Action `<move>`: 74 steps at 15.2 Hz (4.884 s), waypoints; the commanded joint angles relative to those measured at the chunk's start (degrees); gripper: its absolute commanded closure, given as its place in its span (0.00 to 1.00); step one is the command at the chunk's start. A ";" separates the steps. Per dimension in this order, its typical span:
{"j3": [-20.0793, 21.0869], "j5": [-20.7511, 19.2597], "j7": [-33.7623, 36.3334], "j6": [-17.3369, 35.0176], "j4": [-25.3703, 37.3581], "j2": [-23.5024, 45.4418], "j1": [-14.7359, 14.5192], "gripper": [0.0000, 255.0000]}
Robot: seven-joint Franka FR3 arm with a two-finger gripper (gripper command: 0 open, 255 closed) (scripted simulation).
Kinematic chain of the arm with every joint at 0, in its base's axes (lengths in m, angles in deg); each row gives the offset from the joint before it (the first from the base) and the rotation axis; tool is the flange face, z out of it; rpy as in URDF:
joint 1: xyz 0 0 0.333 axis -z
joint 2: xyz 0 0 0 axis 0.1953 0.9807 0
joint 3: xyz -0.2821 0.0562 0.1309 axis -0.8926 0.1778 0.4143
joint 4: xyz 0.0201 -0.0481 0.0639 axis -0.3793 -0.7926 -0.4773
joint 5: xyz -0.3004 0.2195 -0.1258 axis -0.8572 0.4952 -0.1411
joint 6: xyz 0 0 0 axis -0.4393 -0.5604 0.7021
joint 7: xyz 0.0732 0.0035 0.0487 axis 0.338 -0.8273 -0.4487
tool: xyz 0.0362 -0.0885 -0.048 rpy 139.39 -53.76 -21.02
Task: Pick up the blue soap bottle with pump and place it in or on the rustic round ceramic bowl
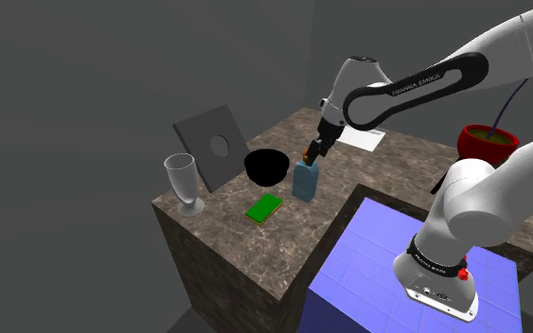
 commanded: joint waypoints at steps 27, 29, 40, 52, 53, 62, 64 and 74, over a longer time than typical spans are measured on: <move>-0.34 0.68 -0.29 3.03 0.06 2.95 -0.78 1.00; -0.09 0.53 -0.03 1.11 0.95 1.91 -0.64 1.00; 1.01 0.14 1.07 -8.90 6.73 -2.35 -0.25 1.00; 1.88 0.20 1.86 -18.85 14.54 -4.51 -0.28 1.00; 1.94 0.22 1.92 -19.64 15.25 -4.59 -0.30 1.00; 0.79 2.23 0.90 -21.63 31.00 9.24 -2.05 1.00; 0.35 3.07 0.40 -22.30 36.13 13.78 -2.47 1.00; -0.90 6.42 -1.58 -23.38 51.34 28.34 -2.96 1.00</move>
